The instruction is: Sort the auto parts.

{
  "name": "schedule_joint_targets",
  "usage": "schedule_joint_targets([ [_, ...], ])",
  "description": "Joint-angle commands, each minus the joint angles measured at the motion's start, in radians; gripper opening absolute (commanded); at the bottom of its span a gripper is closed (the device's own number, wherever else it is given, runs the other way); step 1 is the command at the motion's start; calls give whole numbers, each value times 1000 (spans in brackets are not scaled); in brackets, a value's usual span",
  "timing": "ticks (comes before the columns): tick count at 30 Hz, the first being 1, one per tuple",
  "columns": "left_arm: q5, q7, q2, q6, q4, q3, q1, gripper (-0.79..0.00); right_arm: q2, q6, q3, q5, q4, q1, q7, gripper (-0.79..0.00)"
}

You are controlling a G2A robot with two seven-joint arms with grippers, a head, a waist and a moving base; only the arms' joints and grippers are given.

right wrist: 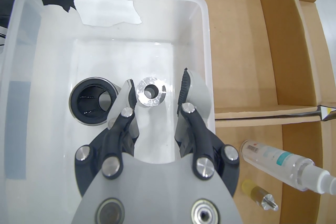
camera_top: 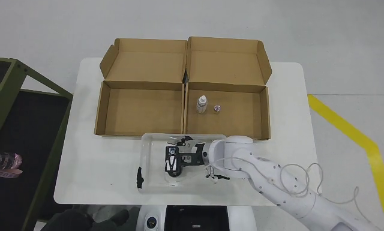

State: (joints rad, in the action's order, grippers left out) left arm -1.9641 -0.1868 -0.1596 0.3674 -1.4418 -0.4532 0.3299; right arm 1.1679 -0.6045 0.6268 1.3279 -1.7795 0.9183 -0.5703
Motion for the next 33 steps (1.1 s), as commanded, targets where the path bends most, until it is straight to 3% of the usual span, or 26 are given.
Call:
schedule_joint_targets([
  [1,0,0,0,0,0,0,0,0,3,-3,-2,0,10,-2,-2,-465],
  [22,0,0,0,0,0,0,0,0,55,-29,-51,-21,136,-51,-13,-446],
  [33,0,0,0,0,0,0,0,0,83,-35,-78,-25,187,-69,-13,-474],
])
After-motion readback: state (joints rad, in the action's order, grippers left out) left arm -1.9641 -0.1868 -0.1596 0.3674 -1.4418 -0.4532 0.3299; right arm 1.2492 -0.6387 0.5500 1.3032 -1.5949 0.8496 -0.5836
